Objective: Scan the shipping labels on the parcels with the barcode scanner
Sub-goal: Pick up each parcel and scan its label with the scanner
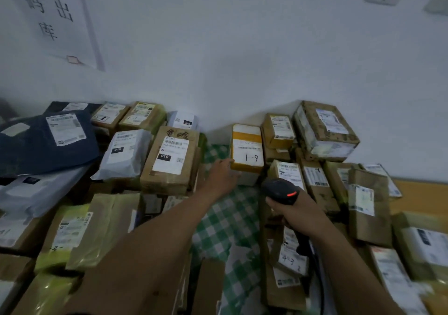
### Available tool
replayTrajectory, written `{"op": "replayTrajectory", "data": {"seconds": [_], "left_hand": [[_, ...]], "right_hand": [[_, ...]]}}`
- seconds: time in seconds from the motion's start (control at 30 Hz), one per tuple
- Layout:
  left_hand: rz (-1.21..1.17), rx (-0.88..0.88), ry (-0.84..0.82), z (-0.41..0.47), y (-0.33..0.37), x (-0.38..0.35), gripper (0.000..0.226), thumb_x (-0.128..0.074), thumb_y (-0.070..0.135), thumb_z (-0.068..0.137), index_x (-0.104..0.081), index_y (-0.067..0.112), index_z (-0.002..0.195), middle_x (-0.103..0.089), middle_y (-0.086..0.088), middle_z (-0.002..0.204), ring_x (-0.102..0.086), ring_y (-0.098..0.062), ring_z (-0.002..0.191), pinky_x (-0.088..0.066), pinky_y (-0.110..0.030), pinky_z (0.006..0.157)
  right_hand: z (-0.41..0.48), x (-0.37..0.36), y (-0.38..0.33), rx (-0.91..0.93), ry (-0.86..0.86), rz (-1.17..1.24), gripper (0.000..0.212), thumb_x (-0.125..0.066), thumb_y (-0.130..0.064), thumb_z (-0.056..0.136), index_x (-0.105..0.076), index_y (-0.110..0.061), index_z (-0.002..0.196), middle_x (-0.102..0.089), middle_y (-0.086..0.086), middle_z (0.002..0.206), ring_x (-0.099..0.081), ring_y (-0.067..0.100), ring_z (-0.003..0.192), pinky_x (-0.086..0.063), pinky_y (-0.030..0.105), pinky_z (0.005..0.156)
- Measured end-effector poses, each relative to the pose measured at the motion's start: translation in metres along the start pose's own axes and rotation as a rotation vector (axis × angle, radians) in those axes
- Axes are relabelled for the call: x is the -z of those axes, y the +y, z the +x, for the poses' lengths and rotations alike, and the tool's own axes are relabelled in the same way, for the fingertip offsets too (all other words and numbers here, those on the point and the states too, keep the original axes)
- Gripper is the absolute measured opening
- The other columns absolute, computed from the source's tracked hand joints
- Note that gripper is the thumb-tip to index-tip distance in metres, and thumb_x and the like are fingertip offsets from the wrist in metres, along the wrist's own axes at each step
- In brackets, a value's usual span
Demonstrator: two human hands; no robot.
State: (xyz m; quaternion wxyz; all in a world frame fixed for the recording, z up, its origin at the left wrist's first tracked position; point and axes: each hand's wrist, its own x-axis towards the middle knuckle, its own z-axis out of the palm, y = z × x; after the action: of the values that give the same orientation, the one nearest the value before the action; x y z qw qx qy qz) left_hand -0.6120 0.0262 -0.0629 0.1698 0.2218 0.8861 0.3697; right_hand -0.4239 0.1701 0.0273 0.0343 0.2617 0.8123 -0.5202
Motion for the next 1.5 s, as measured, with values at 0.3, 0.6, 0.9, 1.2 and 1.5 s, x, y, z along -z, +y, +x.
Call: {"op": "replayTrajectory", "data": {"seconds": [0.3,0.6,0.9,1.2,1.5], "left_hand": [[-0.409,0.226,0.014,0.105,-0.005,-0.059,0.047,-0.07,0.03,0.097,-0.058,0.009,0.138,-0.063,-0.005,0.131,-0.061,-0.025,0.12,-0.051,-0.039,0.101],[-0.916,0.394,-0.04,0.124,-0.049,-0.107,0.085,-0.087,0.039,0.078,-0.043,0.038,0.151,-0.064,0.003,0.137,-0.061,-0.029,0.124,-0.056,-0.062,0.095],[-0.846,0.224,0.064,0.095,-0.035,-0.12,0.099,-0.077,-0.006,0.081,-0.027,0.03,0.159,-0.051,0.006,0.142,-0.056,-0.014,0.126,-0.06,-0.035,0.091],[-0.861,0.299,0.121,0.11,-0.025,-0.115,0.092,-0.084,0.013,0.084,-0.032,0.035,0.156,-0.057,0.002,0.143,-0.057,-0.021,0.128,-0.053,-0.054,0.105],[-1.049,0.317,0.2,0.082,-0.046,-0.1,0.069,-0.076,0.004,0.09,-0.048,0.035,0.145,-0.06,0.0,0.142,-0.061,-0.024,0.128,-0.058,-0.057,0.095]], "right_hand": [[0.041,0.016,0.029,-0.111,0.106,0.006,0.032,-0.077,-0.034,0.093,-0.062,-0.036,0.12,-0.068,-0.018,0.1,-0.059,-0.007,0.087,-0.041,0.011,0.064],[0.078,0.018,0.054,-0.15,0.073,0.06,0.032,-0.077,-0.035,0.093,-0.066,-0.031,0.122,-0.063,-0.016,0.075,-0.059,0.0,0.071,-0.044,0.017,0.064],[0.088,0.014,0.067,-0.194,0.059,0.103,0.045,-0.081,-0.044,0.087,-0.064,-0.036,0.128,-0.073,-0.009,0.101,-0.066,0.014,0.093,-0.052,0.033,0.08],[0.087,0.014,0.065,-0.181,0.051,0.1,0.037,-0.079,-0.041,0.089,-0.066,-0.033,0.123,-0.068,-0.013,0.09,-0.061,0.008,0.085,-0.048,0.03,0.076],[0.071,0.016,0.055,-0.179,0.08,0.112,0.039,-0.08,-0.042,0.089,-0.064,-0.038,0.124,-0.072,-0.009,0.094,-0.067,0.011,0.086,-0.052,0.03,0.075]]}}
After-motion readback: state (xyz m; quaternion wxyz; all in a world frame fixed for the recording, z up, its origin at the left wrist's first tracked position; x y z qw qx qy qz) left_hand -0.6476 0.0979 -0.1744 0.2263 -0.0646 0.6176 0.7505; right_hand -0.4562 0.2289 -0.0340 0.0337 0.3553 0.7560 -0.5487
